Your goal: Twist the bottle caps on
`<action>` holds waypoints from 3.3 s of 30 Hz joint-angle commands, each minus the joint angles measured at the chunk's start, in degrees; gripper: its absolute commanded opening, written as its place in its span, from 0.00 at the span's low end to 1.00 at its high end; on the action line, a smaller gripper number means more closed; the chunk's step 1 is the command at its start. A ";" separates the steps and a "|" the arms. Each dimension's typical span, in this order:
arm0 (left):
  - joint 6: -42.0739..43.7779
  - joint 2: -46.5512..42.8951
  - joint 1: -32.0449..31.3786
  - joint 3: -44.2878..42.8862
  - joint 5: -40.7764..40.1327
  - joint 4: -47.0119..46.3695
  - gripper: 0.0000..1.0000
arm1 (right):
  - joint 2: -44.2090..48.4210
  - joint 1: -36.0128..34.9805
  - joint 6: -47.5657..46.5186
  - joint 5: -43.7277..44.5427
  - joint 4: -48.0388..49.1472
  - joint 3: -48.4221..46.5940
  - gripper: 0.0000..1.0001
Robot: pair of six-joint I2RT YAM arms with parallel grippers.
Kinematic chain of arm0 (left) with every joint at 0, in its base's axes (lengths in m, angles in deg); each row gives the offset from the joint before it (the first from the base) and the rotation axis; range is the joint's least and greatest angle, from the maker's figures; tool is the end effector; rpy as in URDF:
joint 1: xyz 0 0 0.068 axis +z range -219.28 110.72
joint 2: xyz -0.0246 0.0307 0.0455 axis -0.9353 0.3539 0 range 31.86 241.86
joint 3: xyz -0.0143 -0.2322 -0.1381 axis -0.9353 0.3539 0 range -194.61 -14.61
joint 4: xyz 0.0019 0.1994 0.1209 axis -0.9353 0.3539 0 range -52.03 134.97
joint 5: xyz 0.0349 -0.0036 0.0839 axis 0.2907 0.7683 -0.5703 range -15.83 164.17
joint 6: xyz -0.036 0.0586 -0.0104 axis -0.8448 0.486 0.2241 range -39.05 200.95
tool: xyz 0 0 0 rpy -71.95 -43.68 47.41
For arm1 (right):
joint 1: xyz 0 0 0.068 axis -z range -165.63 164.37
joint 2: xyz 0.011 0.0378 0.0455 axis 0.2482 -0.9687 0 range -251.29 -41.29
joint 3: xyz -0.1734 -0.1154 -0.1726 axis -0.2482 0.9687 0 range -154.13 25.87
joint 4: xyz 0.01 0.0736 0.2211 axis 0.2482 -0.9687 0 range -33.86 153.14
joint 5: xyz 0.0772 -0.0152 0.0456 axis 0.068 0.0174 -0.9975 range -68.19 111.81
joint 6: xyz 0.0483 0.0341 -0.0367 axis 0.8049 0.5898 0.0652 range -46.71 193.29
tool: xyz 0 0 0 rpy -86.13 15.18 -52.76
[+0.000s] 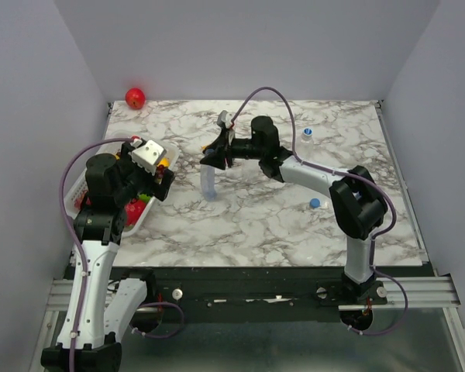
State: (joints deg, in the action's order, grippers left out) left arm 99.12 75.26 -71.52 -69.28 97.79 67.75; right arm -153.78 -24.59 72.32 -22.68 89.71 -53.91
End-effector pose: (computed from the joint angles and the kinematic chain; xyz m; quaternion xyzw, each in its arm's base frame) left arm 0.1470 -0.0285 0.3541 0.2586 0.7606 -0.0853 0.5894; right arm 0.3225 0.3119 0.2776 -0.4729 0.5608 0.4676 0.4931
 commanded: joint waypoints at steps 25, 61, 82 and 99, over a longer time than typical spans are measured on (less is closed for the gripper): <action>-16.41 14.16 -9.53 12.49 20.50 -30.82 0.99 | 15.46 -2.26 10.55 5.12 -11.45 -4.23 0.26; -6.58 13.29 -11.47 16.71 29.73 -31.55 0.37 | 41.37 13.81 -42.86 6.25 -75.39 1.63 0.86; -2.00 12.94 -11.65 13.01 29.91 -22.05 0.39 | 22.32 25.95 -59.32 29.63 -67.88 20.64 0.66; -3.41 13.47 -10.42 13.54 29.73 -23.72 0.40 | 16.86 26.57 -61.17 33.85 -64.89 21.34 0.61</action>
State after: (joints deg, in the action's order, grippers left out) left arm 96.13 88.77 -82.36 -54.47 126.73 44.61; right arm -135.66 1.64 13.13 9.30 23.48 -33.22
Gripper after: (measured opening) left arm 0.500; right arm 0.621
